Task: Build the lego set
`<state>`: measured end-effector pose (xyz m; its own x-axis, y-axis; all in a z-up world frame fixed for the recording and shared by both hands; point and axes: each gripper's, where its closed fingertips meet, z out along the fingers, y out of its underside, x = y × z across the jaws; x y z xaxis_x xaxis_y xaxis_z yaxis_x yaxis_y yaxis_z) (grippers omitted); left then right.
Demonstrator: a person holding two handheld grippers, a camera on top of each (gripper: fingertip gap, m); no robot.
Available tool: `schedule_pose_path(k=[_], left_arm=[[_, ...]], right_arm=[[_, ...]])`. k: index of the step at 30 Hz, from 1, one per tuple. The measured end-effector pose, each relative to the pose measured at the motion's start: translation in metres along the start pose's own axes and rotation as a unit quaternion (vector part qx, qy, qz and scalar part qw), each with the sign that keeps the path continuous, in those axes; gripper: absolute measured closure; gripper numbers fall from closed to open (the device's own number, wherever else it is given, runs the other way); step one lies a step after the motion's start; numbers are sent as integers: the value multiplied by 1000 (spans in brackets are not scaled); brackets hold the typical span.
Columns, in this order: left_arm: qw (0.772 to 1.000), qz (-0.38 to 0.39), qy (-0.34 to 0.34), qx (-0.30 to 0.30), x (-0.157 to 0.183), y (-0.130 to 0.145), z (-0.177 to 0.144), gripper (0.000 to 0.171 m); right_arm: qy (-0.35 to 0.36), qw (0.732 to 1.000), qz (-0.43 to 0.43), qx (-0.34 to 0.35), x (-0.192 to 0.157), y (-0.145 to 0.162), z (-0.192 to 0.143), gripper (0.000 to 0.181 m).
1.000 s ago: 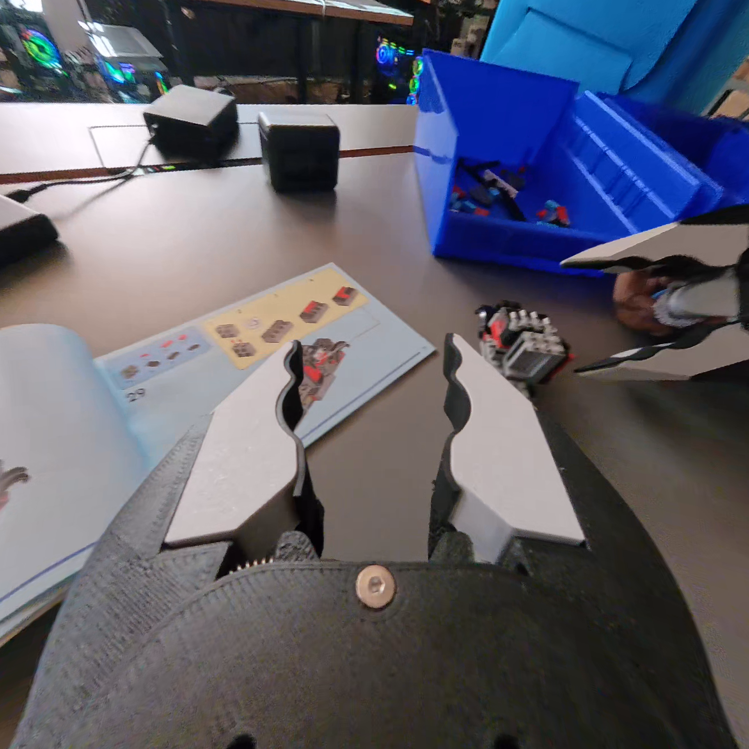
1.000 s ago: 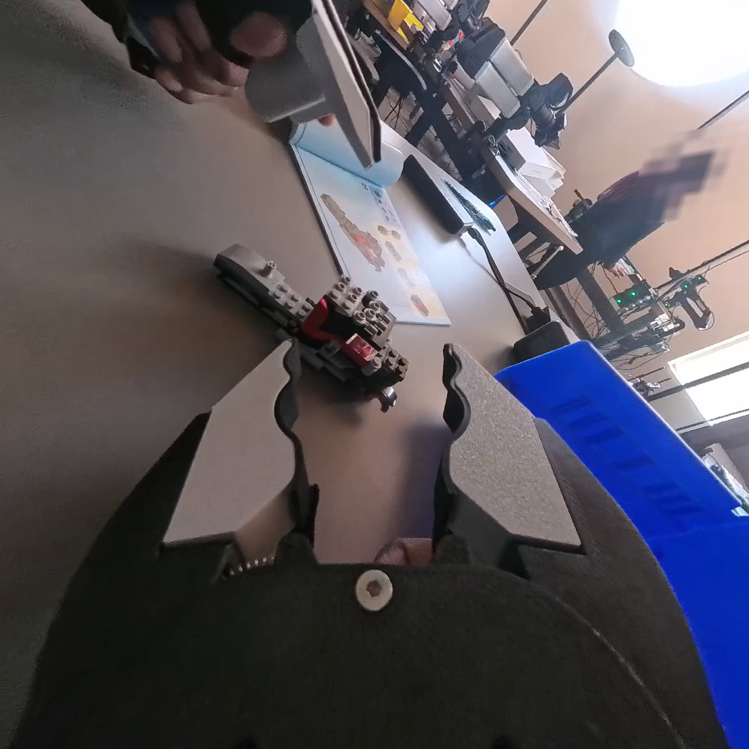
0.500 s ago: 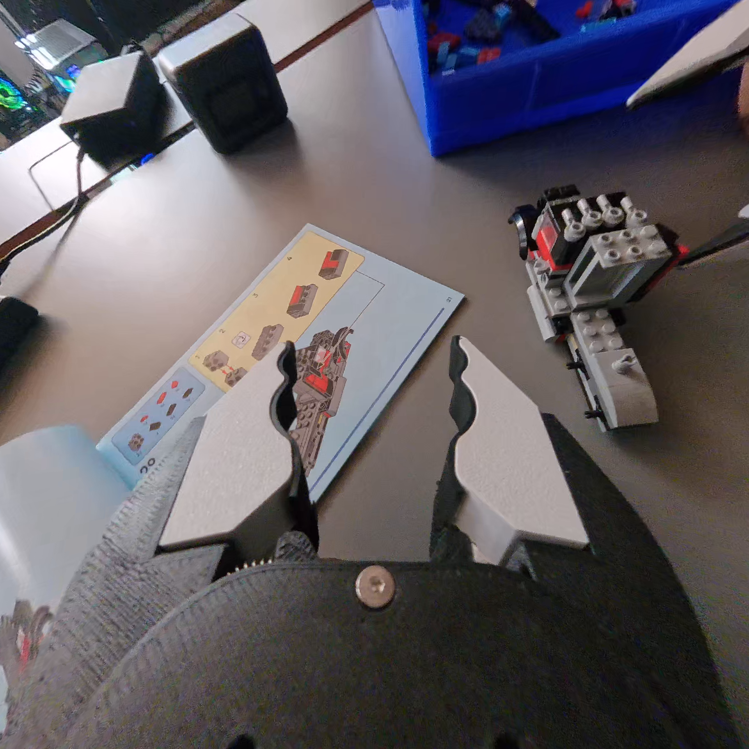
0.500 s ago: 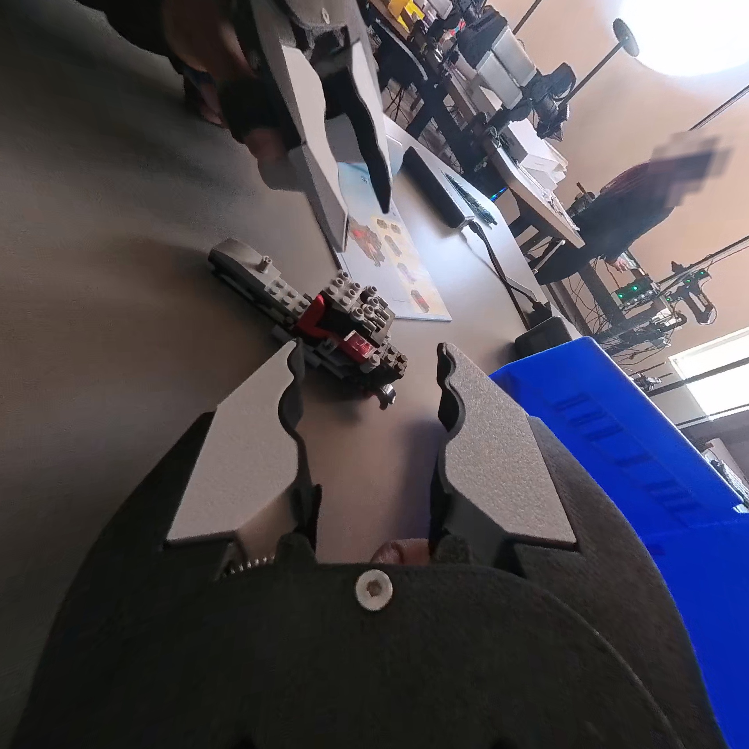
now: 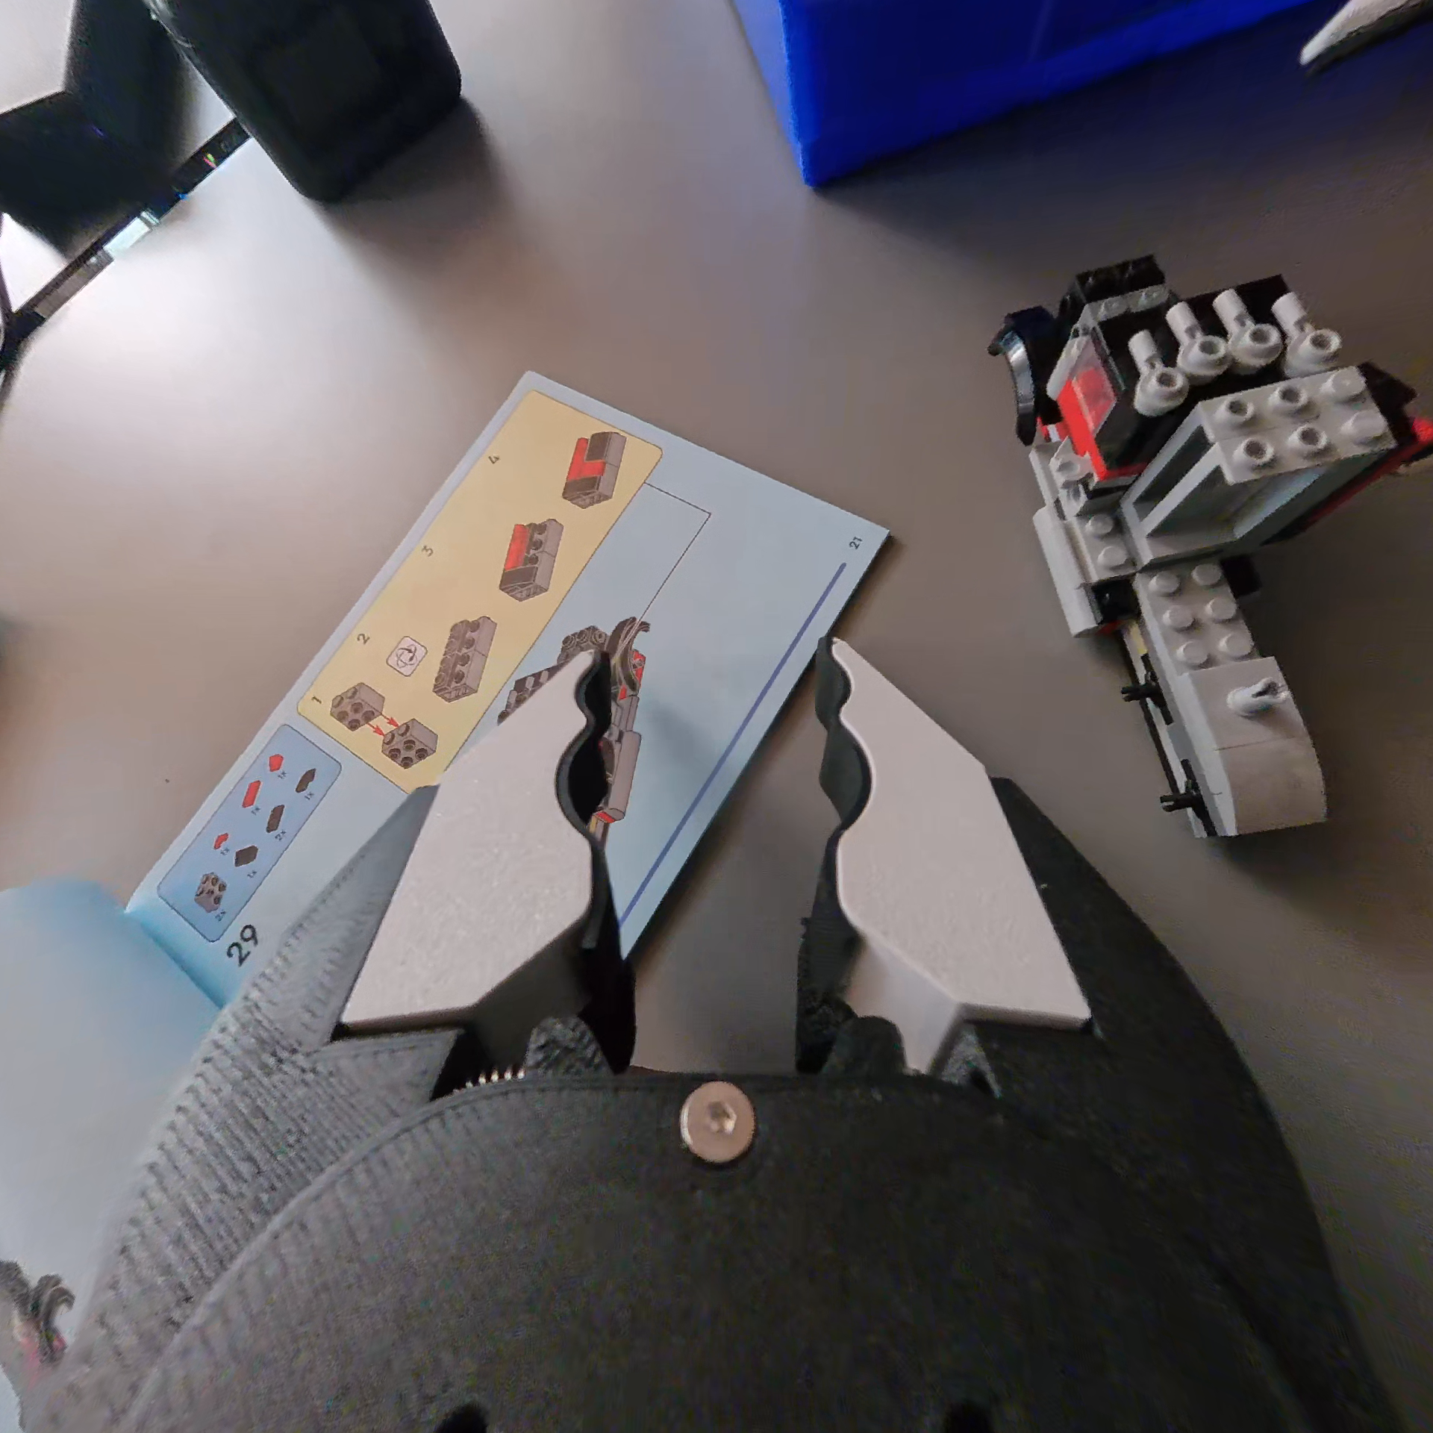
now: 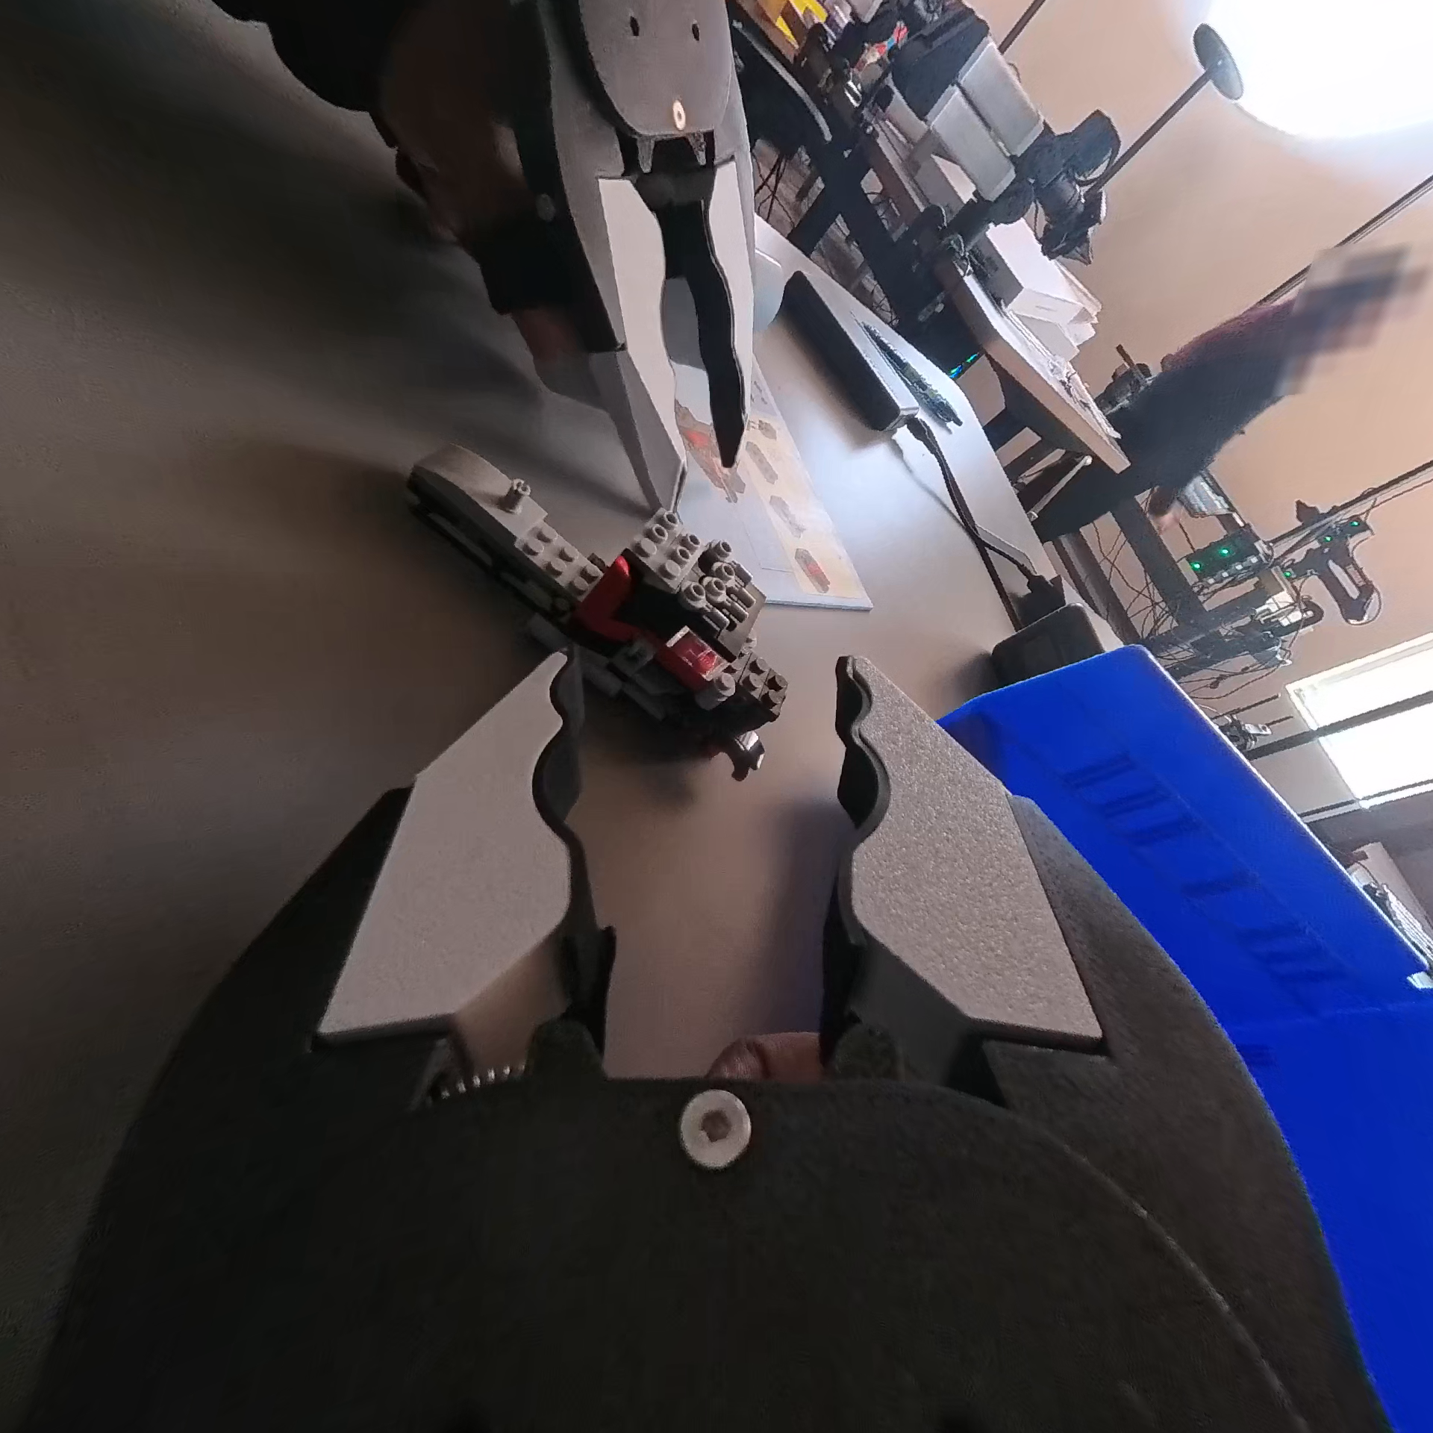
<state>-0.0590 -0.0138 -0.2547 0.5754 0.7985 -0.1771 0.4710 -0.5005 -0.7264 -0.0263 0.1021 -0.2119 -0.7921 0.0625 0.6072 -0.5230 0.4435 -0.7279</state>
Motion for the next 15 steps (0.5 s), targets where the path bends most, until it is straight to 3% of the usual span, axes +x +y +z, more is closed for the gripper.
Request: schedule_pose_path(k=[15], left_arm=[[992,-99,32,69,-12,-12,-14,126]], right_arm=[[0,1000,28,-11,5,3,2,115]])
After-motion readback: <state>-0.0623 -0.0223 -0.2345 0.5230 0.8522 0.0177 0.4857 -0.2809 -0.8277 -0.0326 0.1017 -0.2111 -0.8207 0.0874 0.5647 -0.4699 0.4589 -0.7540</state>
